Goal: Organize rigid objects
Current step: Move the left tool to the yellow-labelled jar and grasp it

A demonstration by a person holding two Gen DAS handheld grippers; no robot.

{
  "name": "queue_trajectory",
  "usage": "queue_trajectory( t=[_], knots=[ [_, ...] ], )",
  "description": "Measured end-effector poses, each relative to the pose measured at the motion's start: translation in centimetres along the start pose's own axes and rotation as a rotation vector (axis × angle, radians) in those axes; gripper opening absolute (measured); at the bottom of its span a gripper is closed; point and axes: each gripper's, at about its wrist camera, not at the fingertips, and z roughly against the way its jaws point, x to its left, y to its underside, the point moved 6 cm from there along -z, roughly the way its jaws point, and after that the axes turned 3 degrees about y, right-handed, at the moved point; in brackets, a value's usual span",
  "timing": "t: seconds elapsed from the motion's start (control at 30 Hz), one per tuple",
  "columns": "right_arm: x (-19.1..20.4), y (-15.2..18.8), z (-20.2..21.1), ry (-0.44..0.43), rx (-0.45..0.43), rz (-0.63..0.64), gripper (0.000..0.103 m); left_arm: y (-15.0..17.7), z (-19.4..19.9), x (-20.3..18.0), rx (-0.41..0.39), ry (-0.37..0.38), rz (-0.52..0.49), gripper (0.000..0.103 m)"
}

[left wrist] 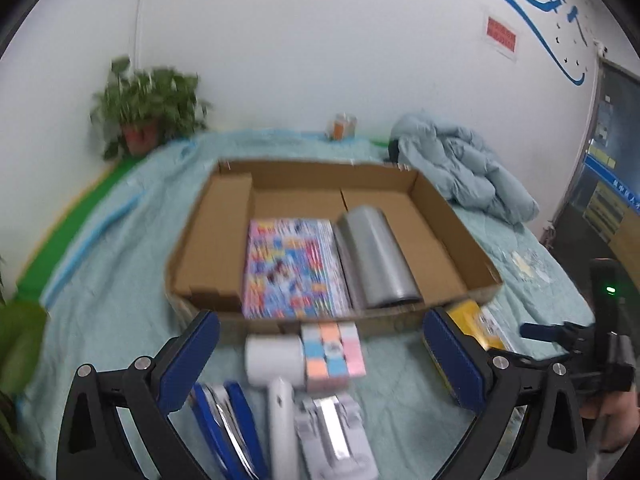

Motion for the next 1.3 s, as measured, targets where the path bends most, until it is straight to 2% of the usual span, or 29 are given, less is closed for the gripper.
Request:
queue_trajectory(
  t=[0.13,0.2,0.33,0.4,0.47,0.53,0.6,0.63,0.8,0.87,0.93,1.0,1.07,1.3],
  knots=[
    [0.0,1.6,-2.5,-0.001,0.096,-0.013,0.093,3.3,-2.0,-0.6,0.111,0.085,0.046,0.102],
    [0.5,1.9,-2.8,-0.018,0.102,-0.004,0.084,4.1,-2.2,-1.0,0.114,0.120,0.064,0.102],
    [2.0,3.1,-1.8,0.031,0.090,0.051,0.084,5.3,-2.4,-2.0,0.147,0.186,0.077,0.102],
    [2.6,4.2,-0.8,0.026,0.088,0.060,0.084,5.6,-2.9,-2.6,0.187,0.259,0.092,0.102],
    [3.4,5.5,-0.1,0.032,0.094,0.104,0.084,6.0,-3.9,-3.3,0.238,0.363,0.117,0.102],
    [4.9,6.8,0.6,-0.018,0.123,0.132,0.085,6.9,-5.0,-4.3,0.296,0.443,0.151,0.102],
    [6.0,7.2,1.9,-0.164,0.126,0.114,0.085,8.1,-6.1,-5.4,0.354,0.495,0.173,0.102],
    [6.1,7.1,2.3,-0.188,0.127,0.106,0.085,8.6,-6.6,-5.9,0.377,0.516,0.179,0.102],
    [4.4,6.6,1.6,-0.239,0.186,0.014,0.085,9.9,-8.2,-6.9,0.433,0.531,0.219,0.101],
    [3.9,6.6,0.5,-0.311,0.234,-0.052,0.084,10.4,-8.6,-6.9,0.446,0.539,0.253,0.101],
    [4.6,6.6,-0.1,-0.348,0.265,-0.048,0.084,10.8,-9.2,-7.1,0.465,0.530,0.257,0.101],
    [5.7,6.8,-0.7,-0.371,0.282,-0.024,0.084,11.1,-9.9,-7.0,0.495,0.512,0.264,0.090],
    [6.6,7.2,-1.5,-0.372,0.312,-0.016,0.085,11.9,-10.9,-7.2,0.543,0.492,0.267,0.086],
    [7.5,7.2,-1.9,-0.336,0.303,0.012,0.087,12.2,-12.0,-7.8,0.561,0.501,0.276,0.087]
  ],
)
